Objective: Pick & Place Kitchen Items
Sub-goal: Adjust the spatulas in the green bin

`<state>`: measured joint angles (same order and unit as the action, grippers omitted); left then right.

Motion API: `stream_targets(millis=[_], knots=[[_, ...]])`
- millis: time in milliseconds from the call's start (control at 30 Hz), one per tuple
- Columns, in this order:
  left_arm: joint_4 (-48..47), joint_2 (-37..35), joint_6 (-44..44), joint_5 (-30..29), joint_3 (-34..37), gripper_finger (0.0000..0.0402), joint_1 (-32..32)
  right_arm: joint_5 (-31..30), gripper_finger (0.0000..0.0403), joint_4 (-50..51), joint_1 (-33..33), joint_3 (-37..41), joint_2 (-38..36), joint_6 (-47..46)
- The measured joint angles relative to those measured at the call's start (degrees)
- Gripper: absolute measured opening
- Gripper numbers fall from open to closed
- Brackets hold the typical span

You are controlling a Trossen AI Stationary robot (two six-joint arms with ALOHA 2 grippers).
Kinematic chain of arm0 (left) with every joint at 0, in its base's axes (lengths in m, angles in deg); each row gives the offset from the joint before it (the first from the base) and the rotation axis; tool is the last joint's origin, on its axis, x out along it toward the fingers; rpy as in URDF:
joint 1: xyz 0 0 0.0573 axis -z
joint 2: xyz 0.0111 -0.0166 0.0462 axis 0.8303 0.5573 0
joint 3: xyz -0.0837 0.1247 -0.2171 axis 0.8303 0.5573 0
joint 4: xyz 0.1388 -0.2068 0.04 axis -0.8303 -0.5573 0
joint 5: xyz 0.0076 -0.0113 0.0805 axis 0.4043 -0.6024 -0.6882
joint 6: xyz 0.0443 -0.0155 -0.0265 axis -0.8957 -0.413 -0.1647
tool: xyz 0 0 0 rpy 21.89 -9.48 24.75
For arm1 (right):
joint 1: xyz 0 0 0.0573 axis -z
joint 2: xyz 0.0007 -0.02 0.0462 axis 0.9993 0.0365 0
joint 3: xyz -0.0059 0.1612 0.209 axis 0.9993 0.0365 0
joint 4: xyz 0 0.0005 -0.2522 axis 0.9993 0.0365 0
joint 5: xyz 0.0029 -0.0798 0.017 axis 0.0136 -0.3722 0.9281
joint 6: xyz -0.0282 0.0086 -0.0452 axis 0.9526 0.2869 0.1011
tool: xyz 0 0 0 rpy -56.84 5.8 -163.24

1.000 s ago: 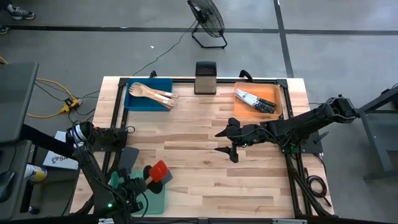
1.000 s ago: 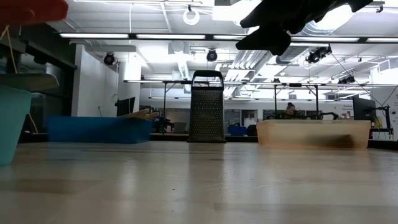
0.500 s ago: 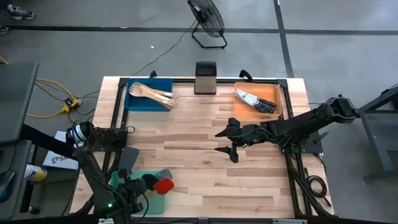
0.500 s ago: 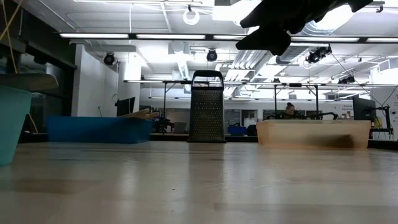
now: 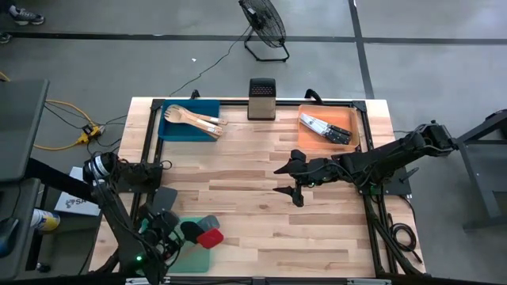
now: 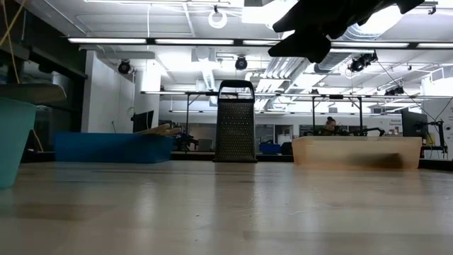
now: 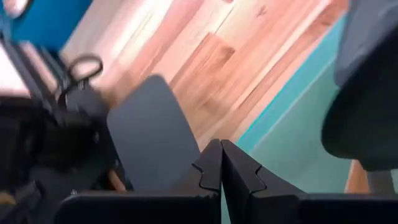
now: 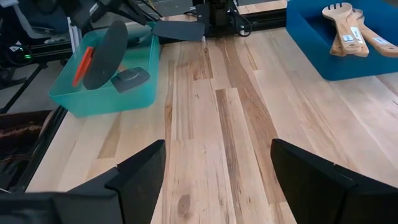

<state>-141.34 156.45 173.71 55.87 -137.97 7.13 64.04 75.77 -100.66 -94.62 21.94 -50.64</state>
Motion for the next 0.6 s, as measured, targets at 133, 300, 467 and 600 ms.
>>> stream_targets(millis=[133, 300, 467, 600], knots=[[0.1, -0.1, 6.7, 5.0, 1.4, 0.0, -1.9, -0.1, 0.0283, -0.1, 0.0, 0.0, 0.0, 0.2], [0.2, -0.2, 11.5, 11.6, 5.2, 0.0, -5.8, -0.1, 0.0283, -0.1, 0.0, 0.0, 0.0, 0.2], [0.2, -0.8, 13.1, 13.6, 7.7, 0.0, -10.0, -0.1, 0.0283, -0.1, 0.0, 0.0, 0.0, 0.2], [0.2, -1.9, 12.5, 14.1, 9.1, 0.0, -12.5, -0.1, 0.0283, 0.0, 0.0, 0.0, 0.0, 0.2]])
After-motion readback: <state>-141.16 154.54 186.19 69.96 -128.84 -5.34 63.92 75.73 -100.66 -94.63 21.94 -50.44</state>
